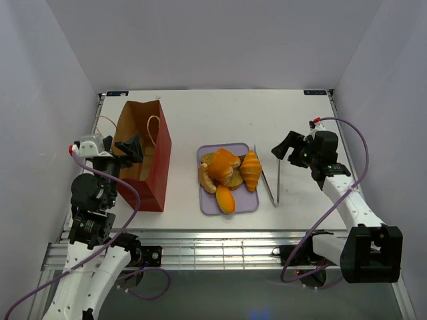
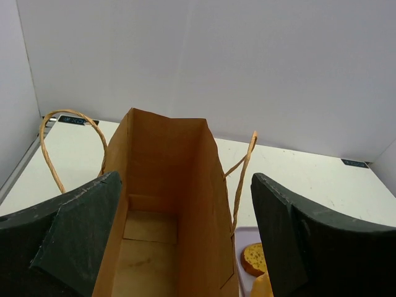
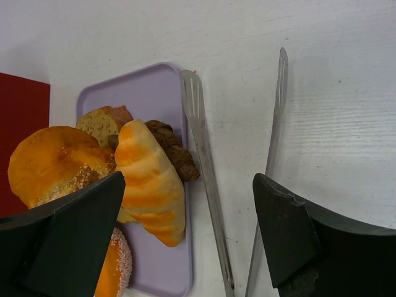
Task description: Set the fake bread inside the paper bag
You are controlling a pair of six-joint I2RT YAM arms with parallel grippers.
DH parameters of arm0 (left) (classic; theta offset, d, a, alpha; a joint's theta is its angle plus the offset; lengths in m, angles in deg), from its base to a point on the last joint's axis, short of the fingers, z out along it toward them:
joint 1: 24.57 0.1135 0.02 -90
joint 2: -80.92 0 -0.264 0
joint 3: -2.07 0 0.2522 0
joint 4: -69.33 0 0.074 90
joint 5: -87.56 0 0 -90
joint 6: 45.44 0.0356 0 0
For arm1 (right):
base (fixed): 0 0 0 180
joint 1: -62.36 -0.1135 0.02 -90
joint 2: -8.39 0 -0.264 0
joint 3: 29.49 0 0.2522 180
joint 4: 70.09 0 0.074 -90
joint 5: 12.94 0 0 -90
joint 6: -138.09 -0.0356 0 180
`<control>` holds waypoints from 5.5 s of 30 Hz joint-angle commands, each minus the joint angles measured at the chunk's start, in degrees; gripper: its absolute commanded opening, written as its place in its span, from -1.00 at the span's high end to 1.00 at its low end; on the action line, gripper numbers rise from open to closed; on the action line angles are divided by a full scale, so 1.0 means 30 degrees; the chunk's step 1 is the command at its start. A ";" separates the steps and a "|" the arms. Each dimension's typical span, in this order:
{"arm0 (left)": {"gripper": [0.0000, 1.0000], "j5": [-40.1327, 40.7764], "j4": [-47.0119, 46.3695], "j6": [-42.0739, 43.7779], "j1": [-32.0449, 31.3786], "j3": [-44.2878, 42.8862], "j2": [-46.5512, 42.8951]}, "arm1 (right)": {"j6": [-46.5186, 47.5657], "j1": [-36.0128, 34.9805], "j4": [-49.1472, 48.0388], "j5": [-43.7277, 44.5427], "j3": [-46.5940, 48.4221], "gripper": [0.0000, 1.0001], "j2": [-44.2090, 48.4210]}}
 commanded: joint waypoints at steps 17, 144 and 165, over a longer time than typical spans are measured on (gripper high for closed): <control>-0.93 0.0399 0.0800 -0.0117 -0.0360 -0.0278 0.0689 | 0.3789 -0.6244 0.3038 1.0081 -0.0165 -0.80 0.1522; -0.96 0.2861 0.1064 0.0410 -0.1356 0.0015 0.0718 | 0.3936 -0.6308 0.9484 0.3583 0.3672 -0.37 0.4219; -0.96 0.3242 0.1123 0.0556 -0.1649 0.0073 0.0952 | 0.3790 -0.6367 0.8019 0.3668 0.3203 -0.33 0.2755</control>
